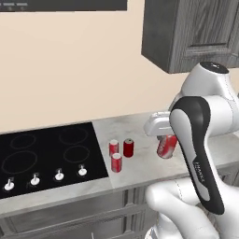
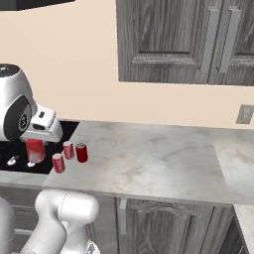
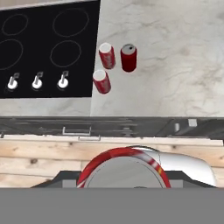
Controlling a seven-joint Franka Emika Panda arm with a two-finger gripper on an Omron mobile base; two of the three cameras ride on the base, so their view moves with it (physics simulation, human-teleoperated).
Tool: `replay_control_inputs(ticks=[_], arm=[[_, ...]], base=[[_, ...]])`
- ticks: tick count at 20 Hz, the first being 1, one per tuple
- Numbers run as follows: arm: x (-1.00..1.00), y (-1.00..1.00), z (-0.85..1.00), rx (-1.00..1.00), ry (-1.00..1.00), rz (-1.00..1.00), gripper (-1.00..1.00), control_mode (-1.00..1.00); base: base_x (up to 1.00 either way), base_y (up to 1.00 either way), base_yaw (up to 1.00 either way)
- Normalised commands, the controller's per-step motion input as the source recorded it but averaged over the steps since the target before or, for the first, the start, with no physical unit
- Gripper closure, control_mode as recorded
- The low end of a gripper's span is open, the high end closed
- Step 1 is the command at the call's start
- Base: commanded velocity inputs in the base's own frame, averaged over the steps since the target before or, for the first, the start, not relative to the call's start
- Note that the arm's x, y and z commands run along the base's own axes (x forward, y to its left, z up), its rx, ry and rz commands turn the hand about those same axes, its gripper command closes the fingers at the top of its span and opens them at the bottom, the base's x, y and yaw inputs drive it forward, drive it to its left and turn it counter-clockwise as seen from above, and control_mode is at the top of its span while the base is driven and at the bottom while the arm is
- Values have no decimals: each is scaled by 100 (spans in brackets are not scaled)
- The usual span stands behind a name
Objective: Four empty soda cans are scattered around the kitchen. Gather all the cans and cluster them next to the stove for recycling.
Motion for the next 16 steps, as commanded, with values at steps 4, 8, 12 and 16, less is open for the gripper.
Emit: replay_control_inputs(ticks=[4, 8, 12, 16], arm=[[0, 0, 0, 0, 0, 0, 100, 100], [0, 0, 0, 0, 0, 0, 100, 100], [0, 0, 0, 0, 0, 0, 100, 100], [15, -18, -36, 0, 0, 2, 100, -100]], base=[[39, -10, 3], [35, -13, 2], [29, -21, 2], [4, -6, 1]])
